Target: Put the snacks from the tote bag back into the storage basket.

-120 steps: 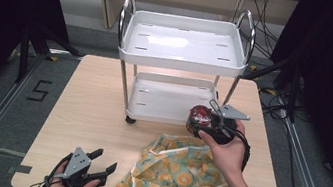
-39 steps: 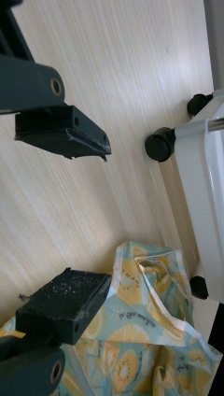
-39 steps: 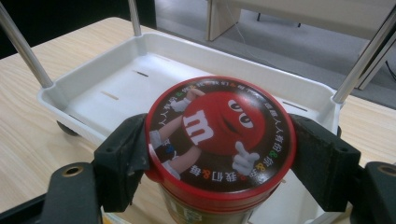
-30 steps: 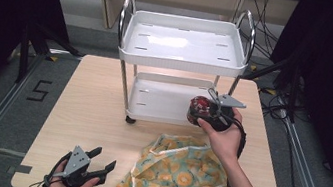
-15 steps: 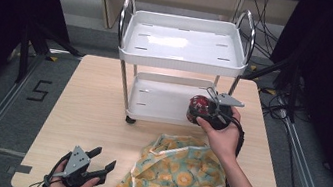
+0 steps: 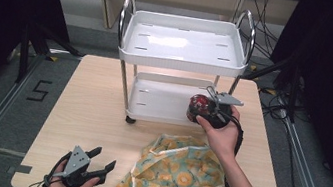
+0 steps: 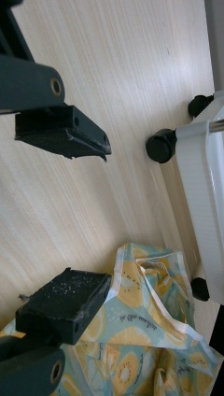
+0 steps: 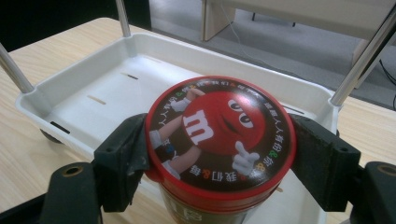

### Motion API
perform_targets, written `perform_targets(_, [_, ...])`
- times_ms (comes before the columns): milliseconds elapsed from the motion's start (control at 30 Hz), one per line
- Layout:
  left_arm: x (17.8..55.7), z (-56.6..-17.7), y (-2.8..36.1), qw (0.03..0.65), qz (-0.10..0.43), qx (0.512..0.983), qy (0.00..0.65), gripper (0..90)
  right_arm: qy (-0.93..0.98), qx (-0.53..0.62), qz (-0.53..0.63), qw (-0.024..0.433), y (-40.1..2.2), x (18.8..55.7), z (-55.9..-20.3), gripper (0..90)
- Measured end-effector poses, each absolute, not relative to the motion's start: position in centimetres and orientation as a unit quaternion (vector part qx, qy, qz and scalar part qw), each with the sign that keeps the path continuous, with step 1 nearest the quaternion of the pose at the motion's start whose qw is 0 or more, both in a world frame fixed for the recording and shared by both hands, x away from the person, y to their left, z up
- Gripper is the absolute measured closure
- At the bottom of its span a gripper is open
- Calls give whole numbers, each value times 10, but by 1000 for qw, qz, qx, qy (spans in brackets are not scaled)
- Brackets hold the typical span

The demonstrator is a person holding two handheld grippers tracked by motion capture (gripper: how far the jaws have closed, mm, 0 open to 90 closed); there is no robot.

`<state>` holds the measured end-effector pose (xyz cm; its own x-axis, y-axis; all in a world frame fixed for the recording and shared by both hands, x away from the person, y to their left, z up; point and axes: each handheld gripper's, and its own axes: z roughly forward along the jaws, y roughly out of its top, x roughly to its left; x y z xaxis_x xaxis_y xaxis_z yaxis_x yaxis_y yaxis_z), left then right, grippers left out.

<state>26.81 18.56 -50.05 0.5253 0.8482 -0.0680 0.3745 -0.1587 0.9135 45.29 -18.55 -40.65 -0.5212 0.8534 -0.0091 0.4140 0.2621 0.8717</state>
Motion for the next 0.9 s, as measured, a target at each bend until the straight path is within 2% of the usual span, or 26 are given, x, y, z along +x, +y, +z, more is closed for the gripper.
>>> perform_targets(733, [268,-500,186,490,244,724,421,314,747,429,438,259,-187,459,-409,261])
perform_targets(800, [269,-500,187,490,245,724,419,314,750,416,436,273,-188,461,-410,260])
perform_targets(900, [268,-500,186,490,244,724,420,314,751,418,437,265,-187,461,-410,261])
